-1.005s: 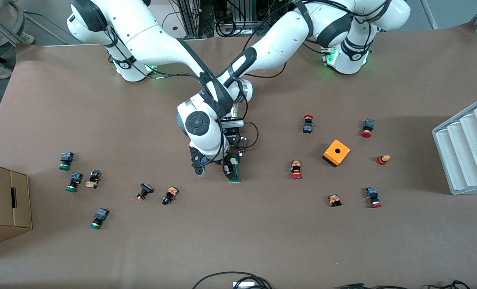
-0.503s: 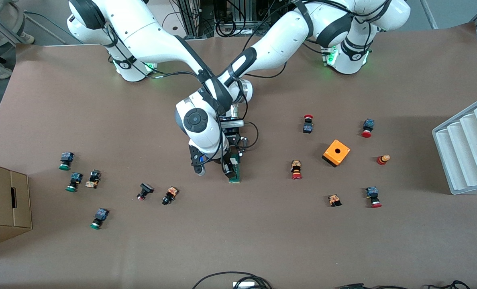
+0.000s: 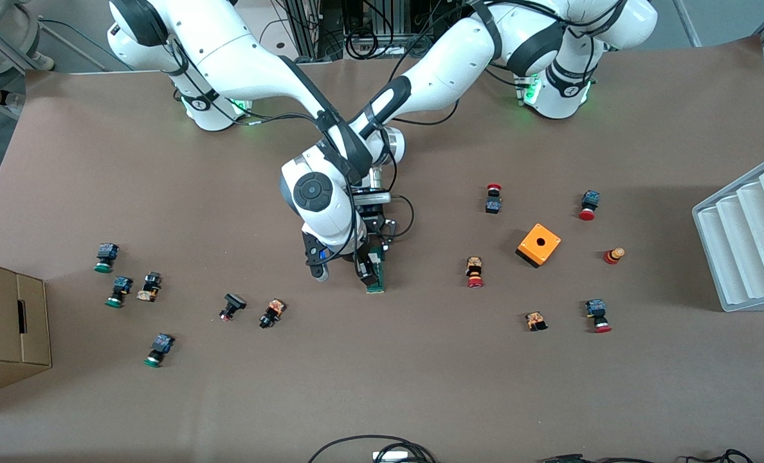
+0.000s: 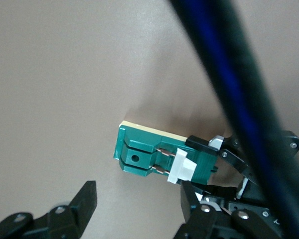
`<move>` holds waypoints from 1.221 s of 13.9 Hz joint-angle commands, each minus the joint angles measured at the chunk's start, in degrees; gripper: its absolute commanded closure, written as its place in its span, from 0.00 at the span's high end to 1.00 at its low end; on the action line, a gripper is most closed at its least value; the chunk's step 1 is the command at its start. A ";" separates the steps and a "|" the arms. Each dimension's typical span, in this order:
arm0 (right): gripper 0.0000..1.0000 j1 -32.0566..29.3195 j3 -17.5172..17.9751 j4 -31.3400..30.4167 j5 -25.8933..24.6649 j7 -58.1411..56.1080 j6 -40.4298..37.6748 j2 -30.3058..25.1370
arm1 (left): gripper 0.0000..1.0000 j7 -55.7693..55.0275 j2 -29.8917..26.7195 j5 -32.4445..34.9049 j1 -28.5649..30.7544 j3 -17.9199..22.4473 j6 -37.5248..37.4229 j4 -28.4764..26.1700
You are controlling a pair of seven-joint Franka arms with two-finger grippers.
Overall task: Close load switch with both arms
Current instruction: 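Hold the switch with the left gripper while the right gripper nears the lever, then lower the right gripper onto the white lever of the switch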
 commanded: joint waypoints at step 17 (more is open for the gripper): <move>0.77 -0.10 0.42 -0.69 -1.04 0.96 0.97 -0.06 | 0.99 -0.76 0.57 1.29 -1.03 -1.43 -3.97 0.60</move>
